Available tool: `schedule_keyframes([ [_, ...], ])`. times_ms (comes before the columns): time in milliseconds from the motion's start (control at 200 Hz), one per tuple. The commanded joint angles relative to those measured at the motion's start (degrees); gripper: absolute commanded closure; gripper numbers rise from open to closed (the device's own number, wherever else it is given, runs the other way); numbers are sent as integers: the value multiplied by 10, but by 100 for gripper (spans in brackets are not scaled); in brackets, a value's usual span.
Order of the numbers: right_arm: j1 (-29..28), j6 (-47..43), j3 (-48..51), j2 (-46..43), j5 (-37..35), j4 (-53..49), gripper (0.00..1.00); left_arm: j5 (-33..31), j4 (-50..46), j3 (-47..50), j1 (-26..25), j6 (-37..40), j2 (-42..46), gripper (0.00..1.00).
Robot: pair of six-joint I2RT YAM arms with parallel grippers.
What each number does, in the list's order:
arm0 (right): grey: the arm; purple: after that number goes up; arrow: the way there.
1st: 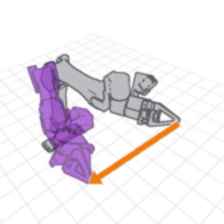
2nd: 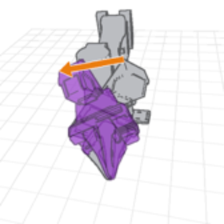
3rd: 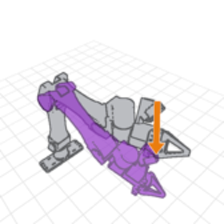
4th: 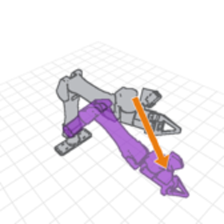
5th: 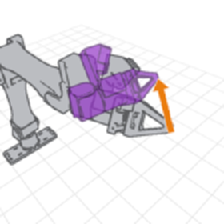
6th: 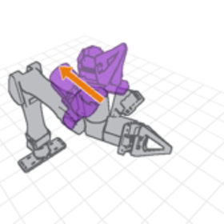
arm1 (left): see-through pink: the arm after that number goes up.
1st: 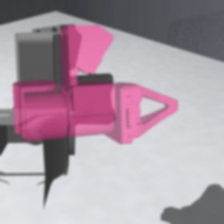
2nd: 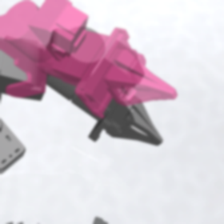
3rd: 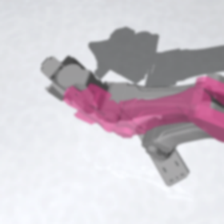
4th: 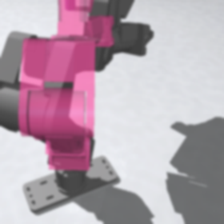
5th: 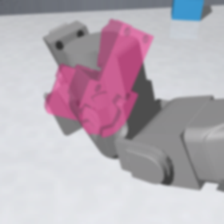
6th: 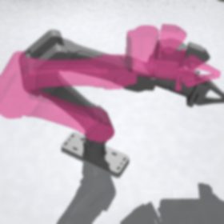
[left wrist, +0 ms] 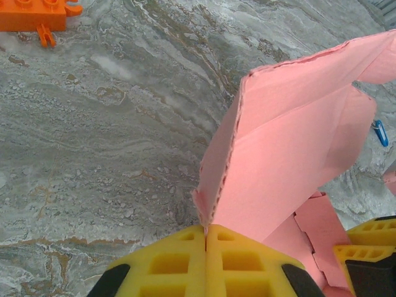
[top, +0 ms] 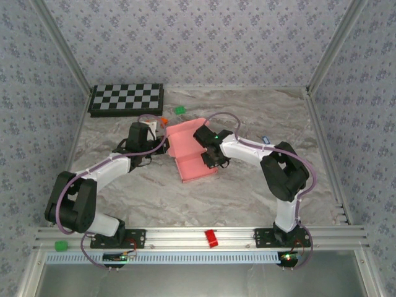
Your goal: Fold the paper box
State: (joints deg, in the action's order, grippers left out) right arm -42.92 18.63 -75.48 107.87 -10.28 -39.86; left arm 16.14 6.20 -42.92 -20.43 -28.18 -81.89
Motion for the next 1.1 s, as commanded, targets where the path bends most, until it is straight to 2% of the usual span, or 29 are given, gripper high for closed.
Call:
schedule_keyframes([
  [0,-4,11,-13,20,-12,-46,76,5,8,-16,-4,-3,-9,100],
  [85,-4,12,-14,22,-14,-51,77,5,8,-16,-4,-3,-9,100],
  [165,-4,11,-16,23,-13,-53,81,5,9,-16,-4,-3,-9,100],
  [485,-7,5,-21,34,-13,-71,84,3,10,-14,-4,-4,-9,100],
  [1094,-15,21,-29,70,-66,-109,85,4,12,-14,-4,-4,-12,100],
])
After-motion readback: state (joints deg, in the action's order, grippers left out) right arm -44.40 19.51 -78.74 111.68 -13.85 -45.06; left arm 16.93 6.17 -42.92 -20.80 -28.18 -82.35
